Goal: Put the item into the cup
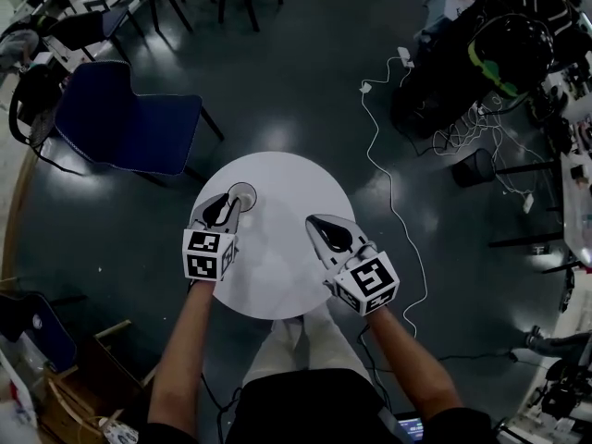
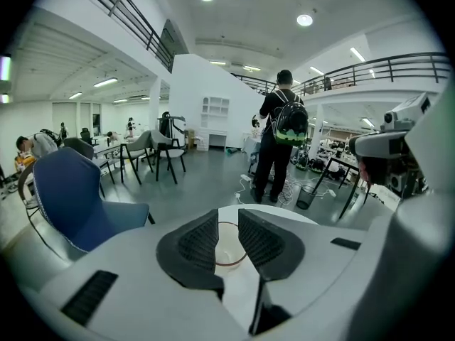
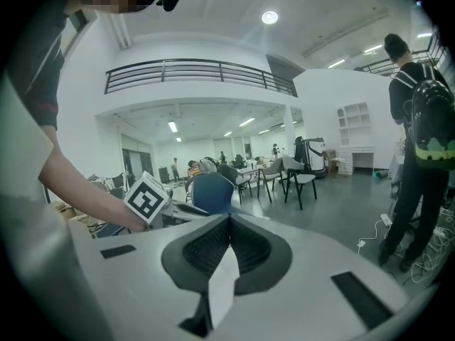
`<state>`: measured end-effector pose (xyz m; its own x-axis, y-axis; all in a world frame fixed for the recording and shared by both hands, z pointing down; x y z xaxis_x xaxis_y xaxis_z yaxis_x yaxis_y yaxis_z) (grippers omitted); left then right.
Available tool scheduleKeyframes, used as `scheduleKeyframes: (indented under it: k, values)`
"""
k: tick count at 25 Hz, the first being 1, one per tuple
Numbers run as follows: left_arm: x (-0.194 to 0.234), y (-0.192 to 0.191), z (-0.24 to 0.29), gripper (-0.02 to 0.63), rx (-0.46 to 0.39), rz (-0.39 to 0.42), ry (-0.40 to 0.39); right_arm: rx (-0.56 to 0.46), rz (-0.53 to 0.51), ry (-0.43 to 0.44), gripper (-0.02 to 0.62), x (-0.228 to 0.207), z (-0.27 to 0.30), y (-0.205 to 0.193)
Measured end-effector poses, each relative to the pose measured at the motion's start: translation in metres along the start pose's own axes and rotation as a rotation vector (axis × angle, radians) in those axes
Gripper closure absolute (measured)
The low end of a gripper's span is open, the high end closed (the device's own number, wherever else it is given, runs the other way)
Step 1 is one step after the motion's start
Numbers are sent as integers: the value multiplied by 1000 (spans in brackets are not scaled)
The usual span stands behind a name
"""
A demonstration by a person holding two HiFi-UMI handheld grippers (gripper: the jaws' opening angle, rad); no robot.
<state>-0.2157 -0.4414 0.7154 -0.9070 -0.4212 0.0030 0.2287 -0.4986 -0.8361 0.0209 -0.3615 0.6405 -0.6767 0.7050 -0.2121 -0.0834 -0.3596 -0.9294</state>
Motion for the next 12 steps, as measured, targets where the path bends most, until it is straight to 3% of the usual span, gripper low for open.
scheduleKeyframes:
  k: [12]
  values:
    - [-9,28,-76,572,-100,-10,-26,-24,-67,34,580,39,-15,38]
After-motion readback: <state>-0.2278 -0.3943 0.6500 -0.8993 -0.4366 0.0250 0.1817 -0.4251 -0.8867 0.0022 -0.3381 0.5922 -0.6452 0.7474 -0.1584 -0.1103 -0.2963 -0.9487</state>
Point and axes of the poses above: the fingertips, and each gripper's own axes: z forward along the fingers, x to its left, y out of its top, the point moved 9 cm from there along -z, backward along the fingers, and after that the axes turned 10 degrees about y, right-handed, at the moved point
